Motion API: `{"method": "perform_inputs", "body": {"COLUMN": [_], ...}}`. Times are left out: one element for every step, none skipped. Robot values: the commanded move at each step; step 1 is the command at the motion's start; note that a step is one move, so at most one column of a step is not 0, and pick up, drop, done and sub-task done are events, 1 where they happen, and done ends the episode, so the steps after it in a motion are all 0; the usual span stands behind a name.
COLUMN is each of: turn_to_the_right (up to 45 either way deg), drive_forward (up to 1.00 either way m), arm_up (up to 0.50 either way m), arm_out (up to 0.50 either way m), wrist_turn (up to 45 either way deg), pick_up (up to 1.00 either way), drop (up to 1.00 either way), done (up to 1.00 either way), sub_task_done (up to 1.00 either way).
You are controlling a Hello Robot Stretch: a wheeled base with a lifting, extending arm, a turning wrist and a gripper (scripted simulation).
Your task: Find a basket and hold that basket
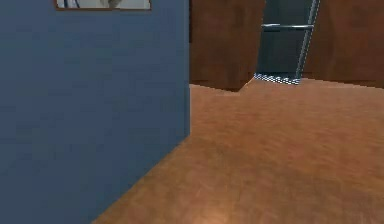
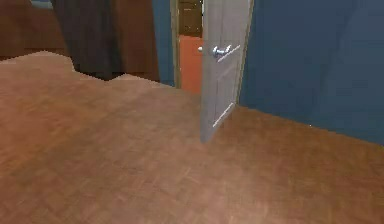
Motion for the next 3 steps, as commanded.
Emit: {"method": "perform_inputs", "body": {"turn_to_the_right": [45.0,30.0,0.0], "drive_forward": [0.00,0.00,1.00], "arm_up": [0.00,0.00,0.00], "arm_out": [0.00,0.00,0.00], "wrist_turn": [0.0,0.0,0.0], "pick_up": [0.00,0.00,0.00], "drop": [0.00,0.00,0.00], "done": [0.00,0.00,0.00], "sub_task_done": [0.00,0.00,0.00]}}
